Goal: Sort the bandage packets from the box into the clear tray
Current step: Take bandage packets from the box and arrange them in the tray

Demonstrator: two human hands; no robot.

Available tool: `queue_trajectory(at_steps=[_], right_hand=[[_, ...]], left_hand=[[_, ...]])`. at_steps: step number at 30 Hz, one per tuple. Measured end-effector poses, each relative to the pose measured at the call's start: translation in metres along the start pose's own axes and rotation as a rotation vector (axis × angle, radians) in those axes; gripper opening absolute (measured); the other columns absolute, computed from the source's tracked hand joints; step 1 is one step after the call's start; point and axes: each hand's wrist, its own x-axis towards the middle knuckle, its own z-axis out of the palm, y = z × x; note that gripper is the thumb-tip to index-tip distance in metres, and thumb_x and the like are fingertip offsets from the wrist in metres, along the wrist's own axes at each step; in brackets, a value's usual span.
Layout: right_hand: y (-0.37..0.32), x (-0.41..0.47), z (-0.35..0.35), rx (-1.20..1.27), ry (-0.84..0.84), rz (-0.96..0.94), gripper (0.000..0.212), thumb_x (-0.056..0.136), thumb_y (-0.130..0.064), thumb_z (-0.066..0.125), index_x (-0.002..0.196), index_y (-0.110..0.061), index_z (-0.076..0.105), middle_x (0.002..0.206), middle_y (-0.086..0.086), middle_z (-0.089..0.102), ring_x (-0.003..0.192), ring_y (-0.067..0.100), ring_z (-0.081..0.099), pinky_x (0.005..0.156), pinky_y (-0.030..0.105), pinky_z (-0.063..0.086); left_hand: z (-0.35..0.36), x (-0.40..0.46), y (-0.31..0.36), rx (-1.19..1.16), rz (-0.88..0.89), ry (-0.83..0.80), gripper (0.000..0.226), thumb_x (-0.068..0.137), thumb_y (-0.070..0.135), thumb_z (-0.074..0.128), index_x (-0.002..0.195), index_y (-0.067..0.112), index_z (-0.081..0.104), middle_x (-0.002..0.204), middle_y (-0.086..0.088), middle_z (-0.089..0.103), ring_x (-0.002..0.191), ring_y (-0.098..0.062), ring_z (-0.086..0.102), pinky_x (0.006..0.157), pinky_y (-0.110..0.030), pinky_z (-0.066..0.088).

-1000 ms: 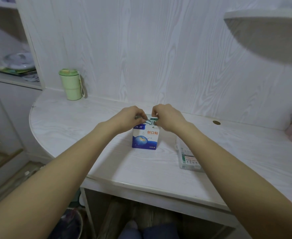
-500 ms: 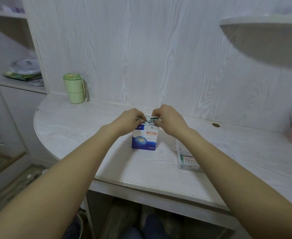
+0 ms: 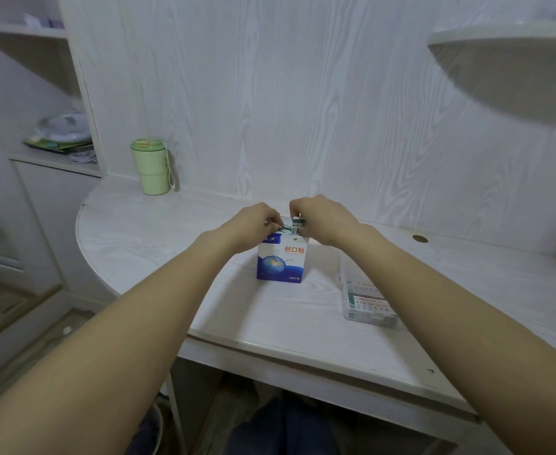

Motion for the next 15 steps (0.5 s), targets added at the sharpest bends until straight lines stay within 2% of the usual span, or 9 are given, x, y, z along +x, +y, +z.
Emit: queue_trajectory(at_steps=[3,5,8,12,15], right_hand=[[0.002,0.0,-0.003,0.088,-0.026,0.01,0.022,0.09,-0.012,0.056,0.109,-0.009,0.047,0.109,0.013,0.061,0.085,0.026,0.056,0.063,0.035,0.045],[0.004,-0.001,-0.006,0.149,-0.007,0.015,0.026,0.091,-0.013,0.056,0.113,-0.007,0.045,0.109,0.014,0.062,0.09,0.028,0.061,0.071,0.04,0.053],[0.009,-0.001,-0.012,0.207,0.038,0.033,0.034,0.09,-0.015,0.056,0.122,-0.009,0.044,0.113,0.014,0.061,0.094,0.029,0.06,0.078,0.044,0.053],[0.007,-0.007,-0.016,0.316,0.008,0.04,0.029,0.091,-0.013,0.055,0.119,-0.008,0.047,0.119,0.013,0.058,0.102,0.027,0.059,0.078,0.036,0.053],[0.0,-0.007,-0.017,0.367,0.003,0.034,0.02,0.089,-0.007,0.056,0.108,-0.009,0.05,0.118,0.012,0.058,0.103,0.025,0.058,0.072,0.029,0.05]], left_hand=[[0.0,-0.001,0.001,0.002,0.006,0.008,0.026,0.099,0.012,0.044,0.117,0.008,0.062,0.126,-0.01,0.052,0.115,-0.023,0.049,0.087,-0.024,0.037],[-0.001,-0.002,0.002,0.005,0.0,0.005,0.026,0.099,0.013,0.043,0.118,0.007,0.061,0.128,-0.01,0.051,0.117,-0.024,0.049,0.09,-0.026,0.038],[-0.001,-0.002,0.003,0.013,-0.004,0.003,0.027,0.099,0.014,0.043,0.118,0.008,0.061,0.129,-0.01,0.051,0.118,-0.023,0.049,0.092,-0.026,0.038],[-0.001,-0.004,0.003,0.006,0.002,0.008,0.027,0.099,0.013,0.044,0.118,0.007,0.062,0.13,-0.01,0.051,0.119,-0.023,0.049,0.092,-0.024,0.036],[-0.002,-0.004,0.002,-0.006,-0.001,0.012,0.027,0.099,0.013,0.043,0.118,0.007,0.061,0.131,-0.011,0.051,0.119,-0.024,0.049,0.093,-0.026,0.036]])
